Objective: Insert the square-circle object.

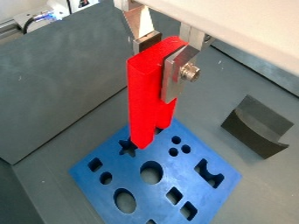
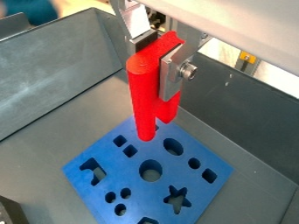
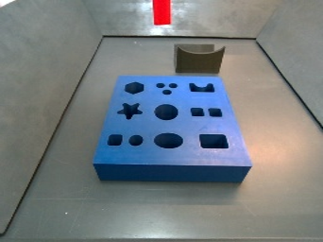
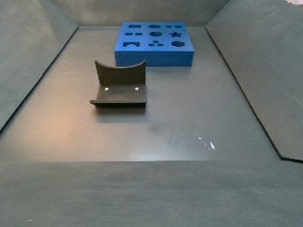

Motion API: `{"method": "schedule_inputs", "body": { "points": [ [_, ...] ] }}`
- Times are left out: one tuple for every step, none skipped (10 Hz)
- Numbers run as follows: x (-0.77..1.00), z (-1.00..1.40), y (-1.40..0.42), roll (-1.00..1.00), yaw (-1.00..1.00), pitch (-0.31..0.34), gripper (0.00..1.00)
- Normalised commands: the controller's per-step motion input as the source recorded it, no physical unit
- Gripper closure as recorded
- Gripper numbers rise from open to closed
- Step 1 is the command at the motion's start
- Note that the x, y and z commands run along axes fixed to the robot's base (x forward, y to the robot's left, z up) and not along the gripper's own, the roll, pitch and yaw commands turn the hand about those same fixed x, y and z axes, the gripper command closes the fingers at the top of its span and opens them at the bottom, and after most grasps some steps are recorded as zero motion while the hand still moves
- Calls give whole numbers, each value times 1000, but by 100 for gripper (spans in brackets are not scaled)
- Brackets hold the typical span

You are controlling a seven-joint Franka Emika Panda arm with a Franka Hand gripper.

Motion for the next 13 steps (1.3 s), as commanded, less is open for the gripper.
{"method": "schedule_inputs", "body": {
  "points": [
    [-97, 0, -26, 10, -160, -41, 100],
    [-129, -37, -206, 49, -700, -83, 100],
    [49, -100, -300, 63, -866, -7, 100],
    [29, -143, -311, 40, -869, -23, 100],
    [37, -146, -300, 34, -889, -19, 100],
    [23, -160, -277, 31, -911, -6, 100],
    [20, -240, -214, 49, -943, -7, 100],
    [14, -289, -186, 54, -960, -10, 100],
    [17, -323, -180, 67, -954, -16, 100],
    [11, -326, -149, 96, -957, -21, 100],
    [40, -366, -100, 219, -917, -66, 100],
    [46, -480, -69, 293, -903, -83, 100],
    [0, -466, -11, 323, -914, -59, 100]
  ]
}}
